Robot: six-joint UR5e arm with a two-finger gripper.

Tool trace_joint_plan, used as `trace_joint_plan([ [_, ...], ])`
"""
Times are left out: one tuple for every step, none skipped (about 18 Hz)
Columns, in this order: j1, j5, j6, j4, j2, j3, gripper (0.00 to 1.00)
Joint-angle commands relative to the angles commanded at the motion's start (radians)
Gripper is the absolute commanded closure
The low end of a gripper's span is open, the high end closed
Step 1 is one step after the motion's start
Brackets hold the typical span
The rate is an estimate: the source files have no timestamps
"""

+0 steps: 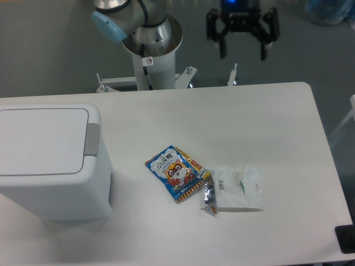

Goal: Open the trash can
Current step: 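Move the open gripper down toward the trash can lid edge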

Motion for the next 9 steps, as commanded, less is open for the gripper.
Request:
trace_joint_plan([
  [-0.009, -0.044, -0.061, 0.008, -0.011, 0.011, 0.0],
  [-0.017, -0.081, -0.127, 0.017, -0.02, 0.023, 0.0],
  [-0.031, -0.115, -0.19, 0.028, -0.032, 0.032, 0.0],
  [-0.044, -0.137, -0.247, 0.038, -0.044, 0.038, 0.0],
  [-0.064, -0.149, -0.301, 0.05, -0.057, 0.04, 0.0],
  [-0.095, -0.154, -0.365, 0.081, -0.074, 0.04, 0.0],
  [-0.113, -0.154, -0.395, 0.098, -0.086, 0.038, 0.0],
  [-0.13, -0.154, -0.421, 0.113, -0.098, 0.04, 0.0],
  [-0.143, -0.154, -0.444, 0.129, -0.112, 0.04, 0.0],
])
